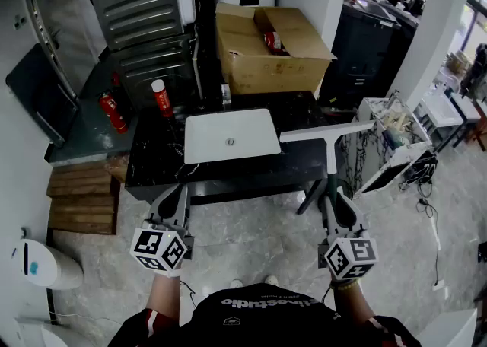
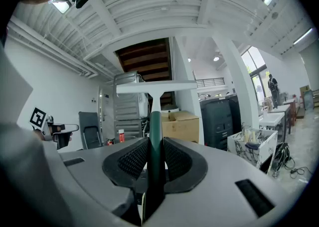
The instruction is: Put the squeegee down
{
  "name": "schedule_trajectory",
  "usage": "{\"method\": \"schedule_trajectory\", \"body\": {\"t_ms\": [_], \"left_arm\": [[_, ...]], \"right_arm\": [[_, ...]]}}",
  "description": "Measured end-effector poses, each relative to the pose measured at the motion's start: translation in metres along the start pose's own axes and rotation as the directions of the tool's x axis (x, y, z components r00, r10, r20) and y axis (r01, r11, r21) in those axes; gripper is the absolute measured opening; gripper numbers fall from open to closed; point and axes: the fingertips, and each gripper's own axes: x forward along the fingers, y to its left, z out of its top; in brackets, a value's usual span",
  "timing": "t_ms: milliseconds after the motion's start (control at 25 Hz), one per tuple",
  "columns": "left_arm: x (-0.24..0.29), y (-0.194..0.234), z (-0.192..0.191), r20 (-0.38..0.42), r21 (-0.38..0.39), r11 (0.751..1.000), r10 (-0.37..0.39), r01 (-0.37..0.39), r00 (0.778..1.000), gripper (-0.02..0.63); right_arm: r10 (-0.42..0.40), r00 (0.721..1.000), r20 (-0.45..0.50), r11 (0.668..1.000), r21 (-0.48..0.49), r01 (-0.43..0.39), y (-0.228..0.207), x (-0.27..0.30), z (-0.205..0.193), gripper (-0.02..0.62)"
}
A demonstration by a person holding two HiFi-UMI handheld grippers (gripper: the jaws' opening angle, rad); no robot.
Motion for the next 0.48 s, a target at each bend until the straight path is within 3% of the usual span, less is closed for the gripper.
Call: {"method": "schedule_trajectory", "body": {"t_ms": [480], "left_arm": [[0.004,0.005,0.005,0.017,-0.024,1.0,-0.018,0.018,1.0,0.014]], "right_arm": [[0.008,1.0,-0.004,1.0,0.001,-0.008,0.014,0.003,-0.003,0.123]]}}
